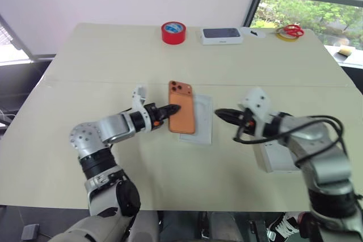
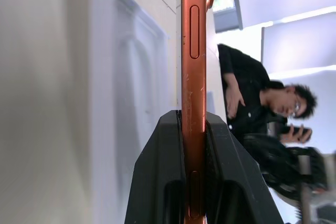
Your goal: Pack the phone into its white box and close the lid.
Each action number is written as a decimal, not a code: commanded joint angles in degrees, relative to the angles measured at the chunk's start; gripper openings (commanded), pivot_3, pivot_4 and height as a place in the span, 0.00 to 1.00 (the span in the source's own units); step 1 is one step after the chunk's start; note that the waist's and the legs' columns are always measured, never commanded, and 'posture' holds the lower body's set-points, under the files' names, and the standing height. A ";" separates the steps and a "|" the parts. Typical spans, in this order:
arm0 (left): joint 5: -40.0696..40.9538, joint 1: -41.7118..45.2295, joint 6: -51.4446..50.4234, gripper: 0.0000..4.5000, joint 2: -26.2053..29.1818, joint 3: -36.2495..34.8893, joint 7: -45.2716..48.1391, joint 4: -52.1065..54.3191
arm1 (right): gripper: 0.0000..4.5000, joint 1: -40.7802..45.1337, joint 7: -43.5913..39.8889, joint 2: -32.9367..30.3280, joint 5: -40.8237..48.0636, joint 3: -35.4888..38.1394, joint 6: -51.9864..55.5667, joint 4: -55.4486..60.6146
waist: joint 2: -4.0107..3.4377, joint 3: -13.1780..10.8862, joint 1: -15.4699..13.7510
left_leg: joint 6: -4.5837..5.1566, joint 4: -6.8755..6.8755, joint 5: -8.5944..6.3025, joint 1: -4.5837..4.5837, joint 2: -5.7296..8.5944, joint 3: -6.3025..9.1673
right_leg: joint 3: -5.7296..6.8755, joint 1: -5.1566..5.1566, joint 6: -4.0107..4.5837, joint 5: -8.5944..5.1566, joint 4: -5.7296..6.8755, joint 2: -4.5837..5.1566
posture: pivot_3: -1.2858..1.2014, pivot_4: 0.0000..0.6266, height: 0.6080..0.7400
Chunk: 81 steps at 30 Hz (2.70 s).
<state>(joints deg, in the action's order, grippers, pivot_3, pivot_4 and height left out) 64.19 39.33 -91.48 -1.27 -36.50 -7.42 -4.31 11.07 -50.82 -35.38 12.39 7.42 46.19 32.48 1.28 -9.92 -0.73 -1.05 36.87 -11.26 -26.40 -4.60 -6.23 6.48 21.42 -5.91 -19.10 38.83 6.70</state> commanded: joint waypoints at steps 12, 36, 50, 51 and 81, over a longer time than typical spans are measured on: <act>-6.92 3.56 5.27 0.00 0.44 11.66 7.24 -5.73 | 0.00 -4.10 5.90 -3.89 3.79 4.55 -2.55 3.21 | 0.02 -0.06 -0.05 | 0.00 -0.01 0.00 -0.03 -0.02 0.01 | 0.00 0.01 0.01 0.00 -0.08 -0.04 | 0.52 0.24 0.93; -13.58 -0.09 13.50 0.52 25.53 27.36 27.38 9.94 | 0.00 6.49 13.55 -6.89 -3.44 -12.53 0.05 -6.77 | -0.01 -0.09 0.06 | -0.09 0.00 0.06 -0.02 0.00 0.00 | 0.01 -0.06 0.01 0.01 -0.20 -0.01 | 0.52 0.24 0.93; -33.44 -2.17 31.86 0.01 25.49 52.49 38.53 8.00 | 0.00 15.94 20.31 1.82 -12.96 -27.99 4.89 -13.81 | -0.07 -0.10 0.00 | -0.16 -0.06 0.11 -0.08 -0.07 -0.09 | 0.01 0.05 0.04 0.03 -0.20 -0.06 | 0.52 0.24 0.93; -33.75 -2.09 31.97 0.01 25.03 52.85 39.07 7.95 | 0.00 15.81 20.27 1.92 -13.18 -28.26 4.79 -13.68 | -0.07 -0.10 0.01 | -0.11 -0.06 0.08 -0.07 -0.07 -0.09 | 0.01 0.05 0.04 0.03 -0.20 -0.06 | 0.52 0.24 0.93; -41.76 4.66 32.16 0.01 1.62 63.46 47.77 -4.01 | 0.00 -12.55 14.02 -15.46 -8.88 -3.23 14.06 7.29 | -0.20 -0.03 -1.44 | 0.24 0.13 -0.12 -0.10 0.00 0.03 | 0.06 -0.12 0.01 0.02 -0.37 0.00 | 0.52 0.24 0.93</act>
<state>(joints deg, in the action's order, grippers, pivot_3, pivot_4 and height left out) 21.86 42.82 -59.77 1.59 27.50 39.22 -9.62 -1.53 -35.77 -50.41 1.85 3.25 61.35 36.33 1.08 -9.95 -2.17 -0.82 37.00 -11.39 -26.50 -4.60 -6.19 6.54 21.29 -5.90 -19.08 38.46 6.70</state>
